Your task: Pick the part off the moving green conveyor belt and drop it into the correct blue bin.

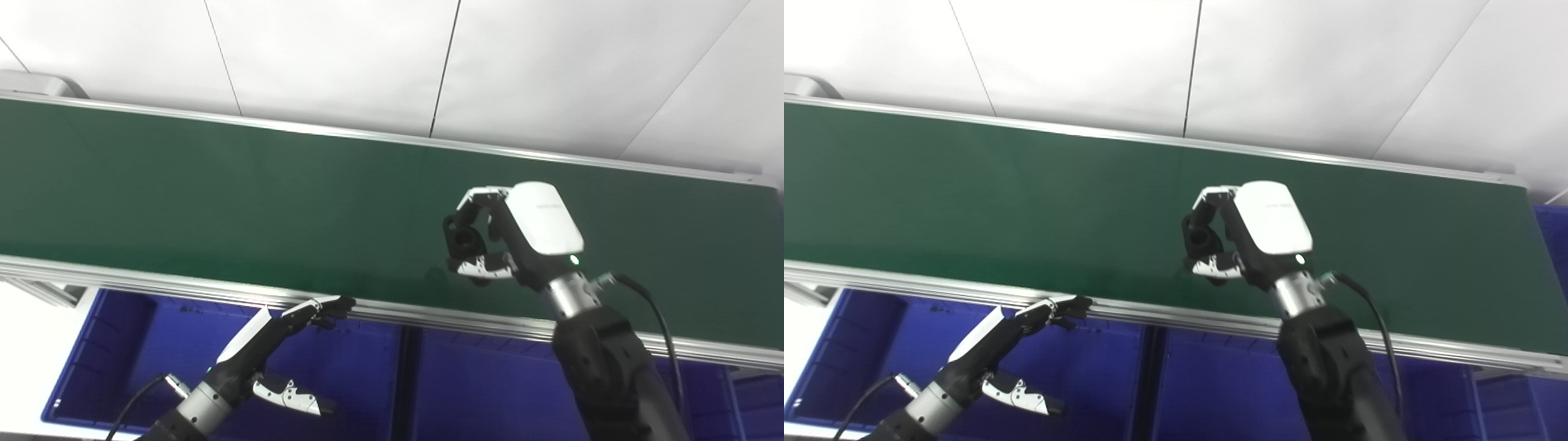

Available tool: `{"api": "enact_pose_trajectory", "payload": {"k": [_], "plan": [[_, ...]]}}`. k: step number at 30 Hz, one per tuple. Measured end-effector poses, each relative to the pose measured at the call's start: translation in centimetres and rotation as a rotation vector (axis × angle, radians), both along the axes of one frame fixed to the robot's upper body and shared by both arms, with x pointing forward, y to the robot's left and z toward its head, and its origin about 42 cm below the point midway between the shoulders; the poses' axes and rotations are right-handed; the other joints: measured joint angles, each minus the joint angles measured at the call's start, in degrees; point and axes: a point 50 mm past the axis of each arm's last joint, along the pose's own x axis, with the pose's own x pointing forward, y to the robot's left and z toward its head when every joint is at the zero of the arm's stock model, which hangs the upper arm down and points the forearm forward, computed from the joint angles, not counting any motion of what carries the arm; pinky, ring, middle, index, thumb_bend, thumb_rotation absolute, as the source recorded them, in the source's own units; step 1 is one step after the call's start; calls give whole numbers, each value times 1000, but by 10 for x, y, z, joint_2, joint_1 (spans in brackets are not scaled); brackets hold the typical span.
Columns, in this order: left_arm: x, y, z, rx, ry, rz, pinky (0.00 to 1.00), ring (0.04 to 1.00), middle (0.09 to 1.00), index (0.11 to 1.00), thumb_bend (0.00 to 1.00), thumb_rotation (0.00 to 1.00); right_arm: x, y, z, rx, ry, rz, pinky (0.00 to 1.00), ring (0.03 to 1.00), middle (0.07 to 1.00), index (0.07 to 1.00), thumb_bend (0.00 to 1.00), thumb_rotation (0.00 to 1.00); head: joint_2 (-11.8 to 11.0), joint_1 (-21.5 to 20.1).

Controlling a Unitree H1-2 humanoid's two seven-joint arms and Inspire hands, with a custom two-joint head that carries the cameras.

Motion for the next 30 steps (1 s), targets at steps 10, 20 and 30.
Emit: {"api": "enact_pose_trajectory", "payload": {"k": [10,20,30], "plan": [[-1,-1,6,-18,-11,0,754,809,844,833,895,334,-68,-6,-38,36,186,-41,194,443,529,443,516,0,22,4],[0,3,12,-34,-22,1,743,802,840,830,893,319,-112,-12,-61,51,317,-84,281,442,507,475,519,0,34,2],[5,2,13,-39,-34,5,710,786,826,822,899,313,-111,-21,-89,-32,412,-89,288,375,440,533,511,0,37,11]]}}
